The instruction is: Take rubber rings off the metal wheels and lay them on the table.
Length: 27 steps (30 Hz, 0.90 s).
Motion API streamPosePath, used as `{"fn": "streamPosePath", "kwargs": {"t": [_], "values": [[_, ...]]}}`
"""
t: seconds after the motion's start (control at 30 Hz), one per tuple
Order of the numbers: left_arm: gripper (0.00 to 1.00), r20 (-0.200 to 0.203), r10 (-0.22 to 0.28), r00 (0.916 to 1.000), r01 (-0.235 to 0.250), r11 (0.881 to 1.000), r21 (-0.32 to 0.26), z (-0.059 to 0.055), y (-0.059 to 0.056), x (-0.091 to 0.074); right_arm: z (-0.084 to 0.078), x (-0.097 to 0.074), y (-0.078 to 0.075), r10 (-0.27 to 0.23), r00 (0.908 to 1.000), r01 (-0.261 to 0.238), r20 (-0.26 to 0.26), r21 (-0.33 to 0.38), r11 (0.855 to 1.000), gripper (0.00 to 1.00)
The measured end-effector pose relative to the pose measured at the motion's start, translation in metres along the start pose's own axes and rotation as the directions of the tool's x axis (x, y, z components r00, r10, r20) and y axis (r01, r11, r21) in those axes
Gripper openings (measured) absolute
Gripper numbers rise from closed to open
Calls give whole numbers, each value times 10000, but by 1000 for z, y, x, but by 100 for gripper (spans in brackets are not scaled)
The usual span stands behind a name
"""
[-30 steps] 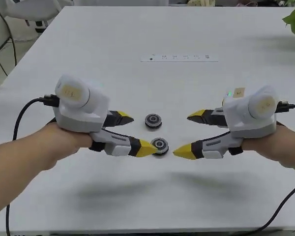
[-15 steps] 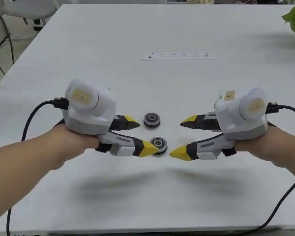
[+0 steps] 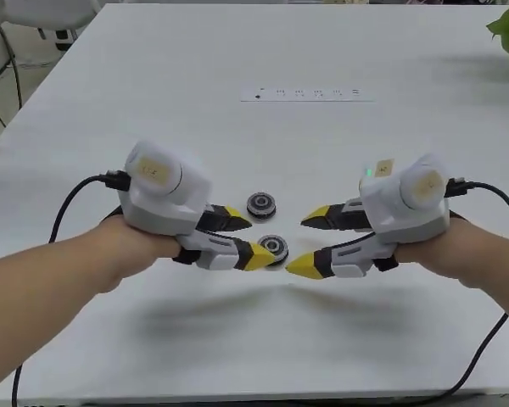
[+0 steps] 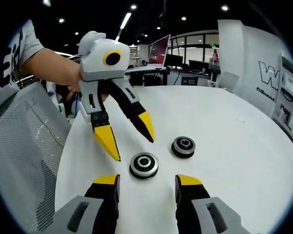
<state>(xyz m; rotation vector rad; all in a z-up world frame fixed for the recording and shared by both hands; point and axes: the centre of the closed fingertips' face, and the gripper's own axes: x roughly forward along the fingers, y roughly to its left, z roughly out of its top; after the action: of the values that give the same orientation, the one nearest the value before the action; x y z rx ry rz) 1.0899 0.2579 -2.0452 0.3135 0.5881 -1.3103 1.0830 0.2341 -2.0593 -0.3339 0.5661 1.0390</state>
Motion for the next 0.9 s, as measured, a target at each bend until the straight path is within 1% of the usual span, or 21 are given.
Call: {"fn": "streamPosePath", "kwargs": {"t": [0.13,0.3,0.43,0.63,0.73,0.9], "values": [[28,-140,-93,9999,96,9998,164,-2,-3,4,-4,2,2,106,9999,-106,-72,7,9999,43],[25,-251,-130,9996,138,9994,303,-5,-1,8,-5,4,5,195,9997,-195,-133,-31,9998,42],[21,-301,-169,9994,182,9990,416,-4,-2,11,-7,4,5,231,9996,-231,-162,-2,9997,42],[18,-402,-171,9990,194,9980,596,-4,-2,16,-9,5,7,269,9994,-269,-205,8,9996,41],[15,-450,-149,9989,185,9965,815,-4,-3,18,-10,6,8,292,9993,-291,-232,21,9996,41],[13,-510,-20,9987,78,9935,1138,-4,-2,18,-10,7,9,315,9991,-316,-267,-16,9995,41]]}}
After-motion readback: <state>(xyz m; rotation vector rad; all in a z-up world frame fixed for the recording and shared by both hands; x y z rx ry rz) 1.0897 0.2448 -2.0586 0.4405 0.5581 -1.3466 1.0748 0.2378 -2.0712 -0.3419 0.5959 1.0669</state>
